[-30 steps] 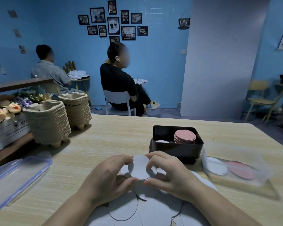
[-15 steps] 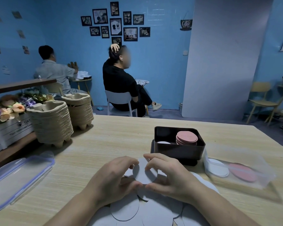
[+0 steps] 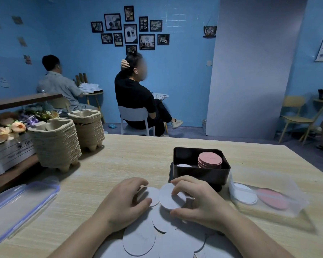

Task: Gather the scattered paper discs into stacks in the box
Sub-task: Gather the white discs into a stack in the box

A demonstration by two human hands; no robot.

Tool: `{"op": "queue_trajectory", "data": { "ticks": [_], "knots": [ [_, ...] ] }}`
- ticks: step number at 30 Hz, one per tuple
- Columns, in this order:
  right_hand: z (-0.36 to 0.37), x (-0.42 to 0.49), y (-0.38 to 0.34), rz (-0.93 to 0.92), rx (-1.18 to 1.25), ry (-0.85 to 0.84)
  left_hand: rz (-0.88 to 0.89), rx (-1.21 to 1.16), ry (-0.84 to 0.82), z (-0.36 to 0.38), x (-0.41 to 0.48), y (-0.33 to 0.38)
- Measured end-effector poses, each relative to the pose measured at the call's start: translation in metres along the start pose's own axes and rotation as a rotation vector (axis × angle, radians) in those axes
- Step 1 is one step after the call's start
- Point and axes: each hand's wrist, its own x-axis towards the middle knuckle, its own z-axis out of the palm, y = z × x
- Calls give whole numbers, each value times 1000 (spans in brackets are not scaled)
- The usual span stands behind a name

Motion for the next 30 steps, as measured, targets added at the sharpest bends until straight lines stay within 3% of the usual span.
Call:
{"op": "queue_trajectory", "data": {
  "ticks": [8, 15, 21, 30],
  "knots": [
    [-1, -1, -2, 3, -4, -23, -87, 9, -180, -4, 22, 0],
    [-2, -4, 1, 51, -40, -56, -128, -108, -26, -2, 13, -1],
    [1, -2, -1, 52, -45, -84, -22, -116, 112, -6, 6, 9],
    [8, 0, 1, -59, -56, -31, 209, 15, 85, -2, 6, 22]
  ]
}}
